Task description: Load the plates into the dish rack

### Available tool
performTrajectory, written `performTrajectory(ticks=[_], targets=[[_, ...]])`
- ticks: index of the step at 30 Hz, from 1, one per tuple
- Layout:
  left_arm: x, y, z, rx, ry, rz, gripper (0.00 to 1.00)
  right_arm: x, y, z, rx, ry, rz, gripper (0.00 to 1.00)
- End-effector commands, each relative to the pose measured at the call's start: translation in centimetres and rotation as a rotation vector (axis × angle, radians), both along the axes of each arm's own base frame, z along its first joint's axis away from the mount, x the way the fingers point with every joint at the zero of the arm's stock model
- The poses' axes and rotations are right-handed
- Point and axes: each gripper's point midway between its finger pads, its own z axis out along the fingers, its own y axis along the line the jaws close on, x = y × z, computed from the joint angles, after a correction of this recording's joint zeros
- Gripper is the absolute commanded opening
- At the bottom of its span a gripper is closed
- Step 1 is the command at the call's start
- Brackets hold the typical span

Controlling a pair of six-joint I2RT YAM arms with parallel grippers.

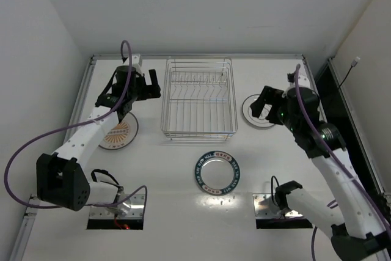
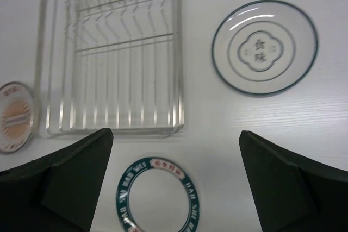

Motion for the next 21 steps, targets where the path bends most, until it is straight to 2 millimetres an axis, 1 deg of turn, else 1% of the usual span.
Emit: performTrajectory(ticks=[1,3,4,6,7,8,9,10,11,12,14,15,16,17,18,19,20,21], targets=[[0.6,0.7,-0.5,0.007,-0.016,0.044,1.00,2.2,-3.4,1.6,-0.154,-0.007,-0.158,1.00],[0.6,0.7,-0.5,0.007,-0.016,0.044,1.00,3.2,-3.7,2.7,-0.207,-0.045,-0.145,1.00],[0.6,0.7,-0.5,0.007,-0.016,0.044,1.00,4.3,-4.5,2.7,-0.240,-0.058,-0.182,1.00],[0.6,0.7,-0.5,0.007,-0.016,0.044,1.00,5.3,-6.1,3.2,-0.280,-0.050,-0.255,1.00],[0.6,0.7,-0.5,0.007,-0.016,0.044,1.00,6.3,-7.4,2.1,-0.304,-0.006,-0.300,1.00],[0.6,0.7,-0.5,0.007,-0.016,0.044,1.00,6.8,-8.2,1.7,-0.321,0.015,-0.318,1.00],[0.6,0.7,-0.5,0.007,-0.016,0.044,1.00,7.2,-8.8,0.9,-0.320,0.044,-0.327,1.00],[0.6,0.7,-0.5,0.007,-0.016,0.044,1.00,7.9,-8.8,0.2,-0.287,0.062,-0.315,1.00],[0.6,0.7,-0.5,0.007,-0.016,0.044,1.00,8.4,-10.6,-0.2,-0.264,0.075,-0.357,1.00],[0.6,0.7,-0.5,0.007,-0.016,0.044,1.00,9.0,-10.5,-1.9,-0.203,0.119,-0.336,1.00],[0.6,0.9,-0.5,0.011,-0.017,0.052,1.00,9.4,-12.0,-4.0,-0.129,0.164,-0.359,1.00],[0.7,0.9,-0.9,0.014,-0.008,0.052,1.00,9.5,-13.2,-5.2,-0.037,0.190,-0.373,1.00],[0.7,0.9,-0.9,0.014,-0.008,0.052,1.00,9.6,-13.7,-6.2,0.015,0.206,-0.371,1.00],[0.7,0.9,-0.9,0.014,-0.008,0.052,1.00,9.7,-14.1,-7.9,0.066,0.221,-0.371,1.00],[0.7,0.9,-0.9,0.014,-0.008,0.052,1.00,9.5,-14.9,-9.0,0.164,0.245,-0.381,1.00],[0.6,0.7,-1.4,0.014,0.012,0.044,1.00,8.9,-15.0,-12.3,0.224,0.327,-0.387,1.00],[0.7,0.7,-1.8,0.017,0.021,0.044,1.00,9.3,-15.4,-13.3,0.273,0.327,-0.381,1.00],[0.7,0.7,-1.8,0.008,0.023,0.049,1.00,9.1,-15.5,-14.4,0.370,0.343,-0.373,0.97]])
